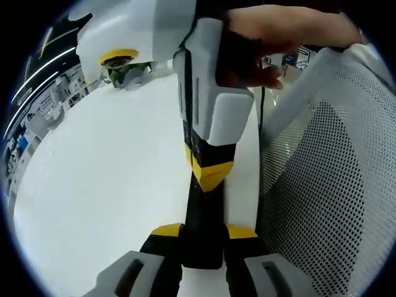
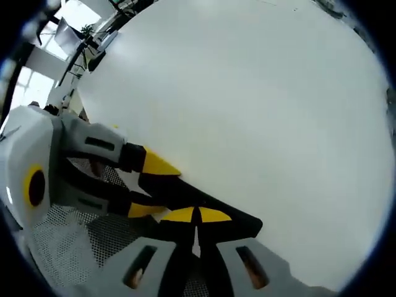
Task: Press the specified remote control buttons in sequence, fully releasing each button before pressing the next.
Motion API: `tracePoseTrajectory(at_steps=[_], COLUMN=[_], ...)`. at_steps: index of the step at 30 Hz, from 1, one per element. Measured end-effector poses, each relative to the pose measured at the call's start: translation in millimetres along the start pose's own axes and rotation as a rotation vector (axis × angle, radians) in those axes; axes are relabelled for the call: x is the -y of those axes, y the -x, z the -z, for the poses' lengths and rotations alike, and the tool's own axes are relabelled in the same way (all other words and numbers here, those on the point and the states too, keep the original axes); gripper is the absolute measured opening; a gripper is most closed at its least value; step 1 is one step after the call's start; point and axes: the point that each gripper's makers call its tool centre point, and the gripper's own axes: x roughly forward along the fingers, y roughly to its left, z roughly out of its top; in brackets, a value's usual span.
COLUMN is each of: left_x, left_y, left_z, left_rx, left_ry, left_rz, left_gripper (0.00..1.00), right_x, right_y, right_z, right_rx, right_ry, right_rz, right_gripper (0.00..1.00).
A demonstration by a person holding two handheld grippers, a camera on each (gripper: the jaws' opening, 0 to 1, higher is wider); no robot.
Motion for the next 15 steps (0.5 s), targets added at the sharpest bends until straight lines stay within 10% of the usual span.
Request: tracePoseTrajectory(at_steps=[15], left_x=[-0.5], left_y=[0.0], left_z=[-0.8], left_rx=[-0.001], left_ry=[-0.013], left_rz=[0.008], left_gripper=[0.24], right_x=[-1.8], right_y=[2.2], right_z=[-0.4], right_rx=[0.143], right_ry=[0.019], right_rz=[-0.084], right_gripper=[0.0])
